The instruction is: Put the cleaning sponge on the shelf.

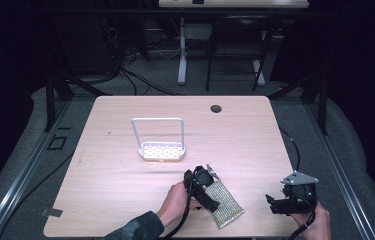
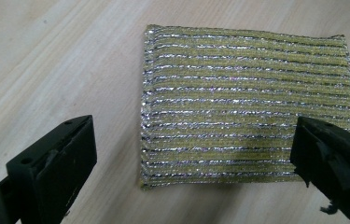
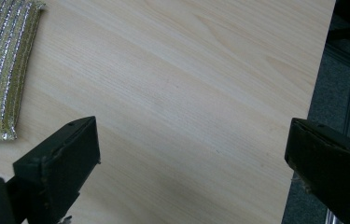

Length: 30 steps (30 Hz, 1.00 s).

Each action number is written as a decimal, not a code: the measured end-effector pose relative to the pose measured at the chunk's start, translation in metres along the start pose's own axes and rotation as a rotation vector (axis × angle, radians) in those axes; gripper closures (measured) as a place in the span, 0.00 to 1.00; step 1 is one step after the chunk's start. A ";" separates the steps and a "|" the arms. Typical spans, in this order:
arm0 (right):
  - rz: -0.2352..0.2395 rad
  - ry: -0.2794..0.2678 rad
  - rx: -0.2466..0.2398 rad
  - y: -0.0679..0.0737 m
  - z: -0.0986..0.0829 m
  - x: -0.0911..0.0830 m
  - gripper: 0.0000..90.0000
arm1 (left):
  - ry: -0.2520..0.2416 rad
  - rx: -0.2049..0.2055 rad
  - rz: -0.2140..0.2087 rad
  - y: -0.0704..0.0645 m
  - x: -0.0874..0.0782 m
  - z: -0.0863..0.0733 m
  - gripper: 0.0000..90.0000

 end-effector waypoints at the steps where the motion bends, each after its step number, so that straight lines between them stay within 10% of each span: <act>1: 0.000 0.000 0.000 0.000 0.000 0.000 0.03 | 0.000 0.000 0.000 0.000 0.000 0.000 0.02; 30: -0.012 -0.002 0.004 -0.002 -0.010 -0.008 0.05 | -0.005 -0.002 -0.041 -0.007 0.007 -0.002 0.37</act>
Point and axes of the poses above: each handheld gripper's, and its own axes: x roughly forward along the jaws, z roughly out of its top, y roughly to its left, the point moved 8 cm from there along x, roughly forward along the jaws
